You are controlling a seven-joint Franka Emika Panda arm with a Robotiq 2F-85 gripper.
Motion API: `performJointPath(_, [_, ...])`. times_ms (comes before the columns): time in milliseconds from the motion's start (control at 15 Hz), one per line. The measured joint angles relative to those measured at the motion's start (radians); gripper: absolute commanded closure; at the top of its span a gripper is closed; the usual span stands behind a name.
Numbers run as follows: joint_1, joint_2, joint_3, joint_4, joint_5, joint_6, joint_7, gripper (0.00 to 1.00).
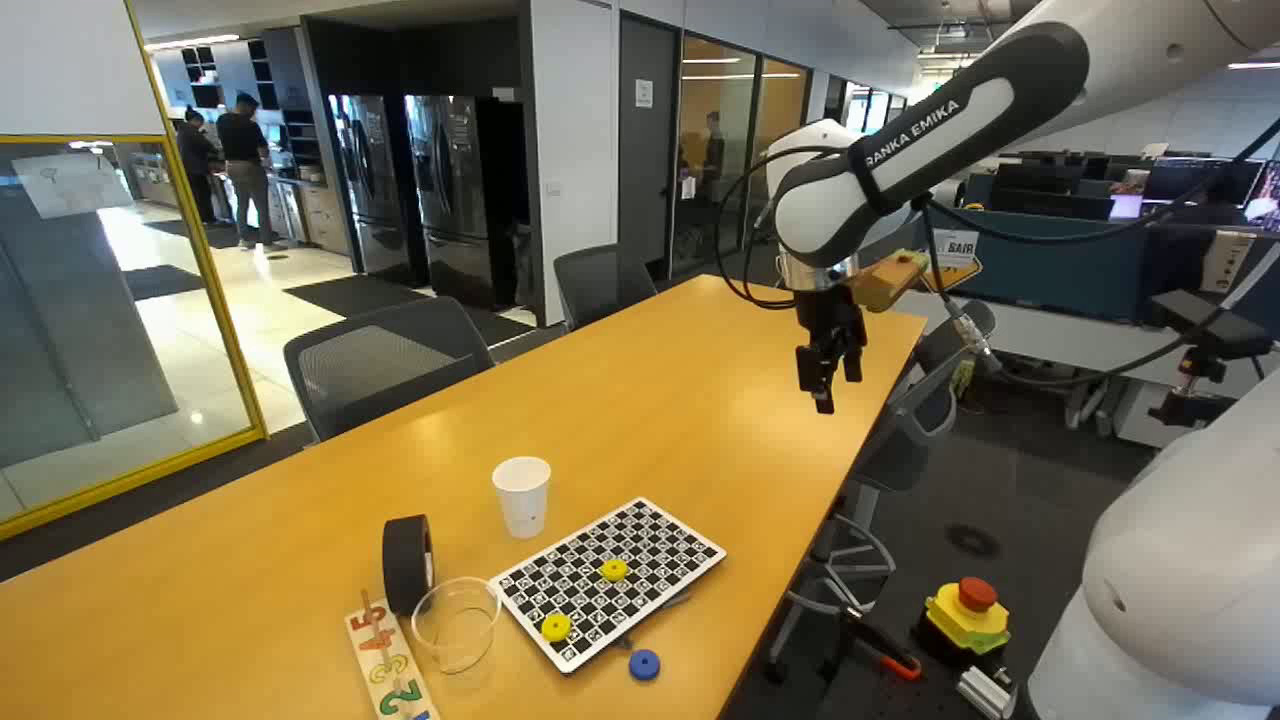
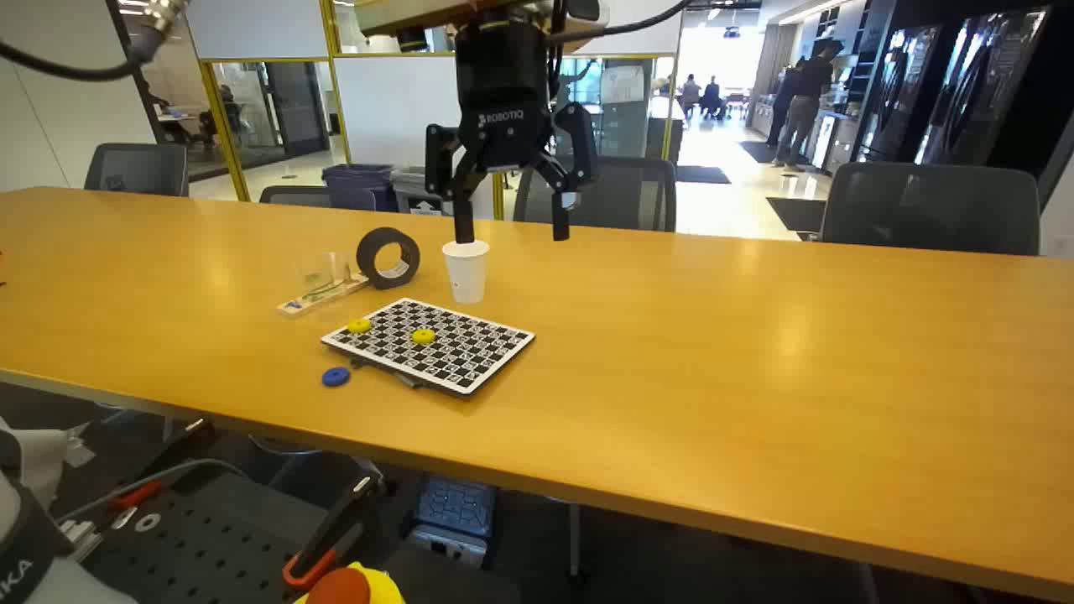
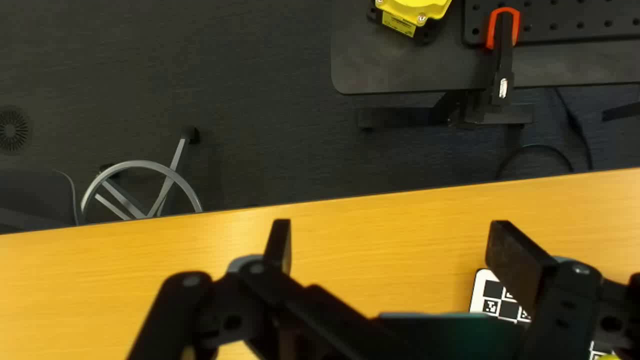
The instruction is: Put the yellow discs in the white cup and the blue disc in the clear cup
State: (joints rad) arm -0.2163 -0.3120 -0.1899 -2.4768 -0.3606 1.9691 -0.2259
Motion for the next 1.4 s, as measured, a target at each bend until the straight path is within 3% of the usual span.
performJointPath(600, [0.01, 0.004, 0.0, -0.006, 0.006, 0.02, 0.0, 0.0])
performJointPath(933, [0.099, 0.062, 0.041, -0.064, 0.101, 0.241, 0.01, 0.0])
performJointPath(1400, [0.219, 0.304, 0.168, -0.074, 0.239, 0.575, 0.086, 0.0])
